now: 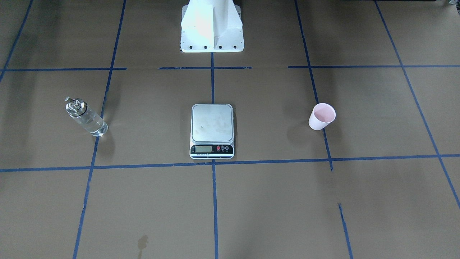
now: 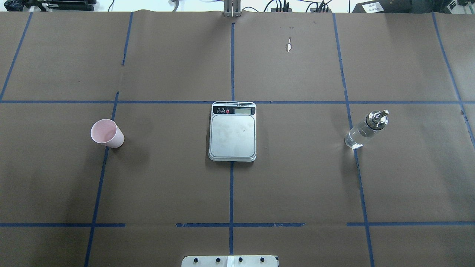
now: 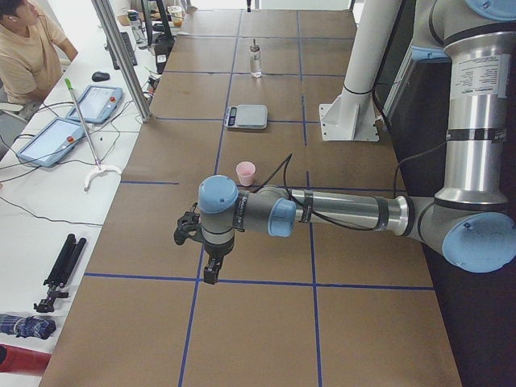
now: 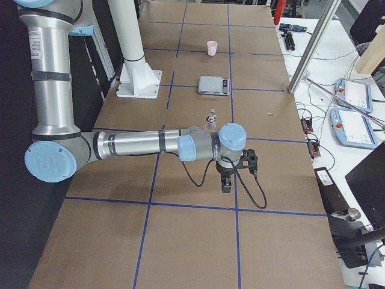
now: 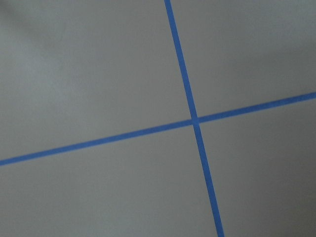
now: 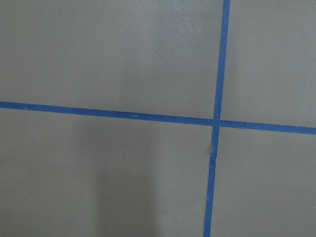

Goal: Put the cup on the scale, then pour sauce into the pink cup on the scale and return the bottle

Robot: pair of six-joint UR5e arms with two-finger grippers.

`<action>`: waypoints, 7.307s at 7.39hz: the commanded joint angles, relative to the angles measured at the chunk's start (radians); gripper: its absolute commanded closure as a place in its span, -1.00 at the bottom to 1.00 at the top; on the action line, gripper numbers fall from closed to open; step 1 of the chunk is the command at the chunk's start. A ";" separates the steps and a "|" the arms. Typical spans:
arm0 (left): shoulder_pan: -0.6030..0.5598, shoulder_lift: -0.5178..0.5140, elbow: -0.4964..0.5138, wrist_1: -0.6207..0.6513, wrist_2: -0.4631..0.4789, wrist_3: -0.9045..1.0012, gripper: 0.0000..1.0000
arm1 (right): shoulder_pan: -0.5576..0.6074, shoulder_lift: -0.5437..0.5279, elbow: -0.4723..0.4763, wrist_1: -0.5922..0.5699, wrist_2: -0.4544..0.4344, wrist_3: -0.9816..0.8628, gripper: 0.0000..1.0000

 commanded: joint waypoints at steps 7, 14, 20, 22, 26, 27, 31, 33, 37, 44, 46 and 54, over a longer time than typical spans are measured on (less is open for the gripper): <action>0.250 -0.042 -0.019 -0.360 -0.138 -0.390 -0.99 | -0.008 0.004 0.009 0.080 0.000 0.002 -1.00; 0.567 -0.208 -0.001 -0.408 -0.126 -0.742 -0.56 | -0.012 0.002 0.012 0.086 0.006 0.002 -1.00; 0.626 -0.228 0.039 -0.409 -0.091 -0.748 -0.18 | -0.013 0.002 0.007 0.086 0.004 0.002 -1.00; 0.648 -0.239 0.045 -0.409 -0.089 -0.748 -0.03 | -0.013 0.002 0.007 0.086 0.004 0.002 -1.00; 0.657 -0.244 0.036 -0.408 -0.077 -0.753 1.00 | -0.013 0.002 0.004 0.085 0.006 0.000 -1.00; 0.649 -0.250 0.004 -0.405 -0.053 -0.763 1.00 | -0.013 0.002 0.007 0.085 0.006 0.000 -1.00; 0.753 -0.536 -0.145 -0.141 0.066 -1.199 1.00 | -0.013 0.002 0.007 0.086 0.009 0.002 -1.00; 0.882 -0.637 -0.102 -0.116 0.215 -1.297 1.00 | -0.013 0.005 0.007 0.085 0.007 0.002 -1.00; 0.965 -0.905 0.174 -0.020 0.340 -1.311 1.00 | -0.015 0.004 0.004 0.085 0.010 0.003 -1.00; 0.965 -0.911 0.171 0.033 0.339 -1.300 -0.36 | -0.015 0.002 0.004 0.085 0.017 0.003 -1.00; 0.964 -0.909 0.156 0.031 0.332 -1.294 -0.53 | -0.015 0.004 0.004 0.085 0.017 0.003 -1.00; 0.861 -0.679 -0.166 0.030 0.336 -1.207 -0.56 | -0.409 -0.088 0.021 1.006 -0.281 0.761 -0.97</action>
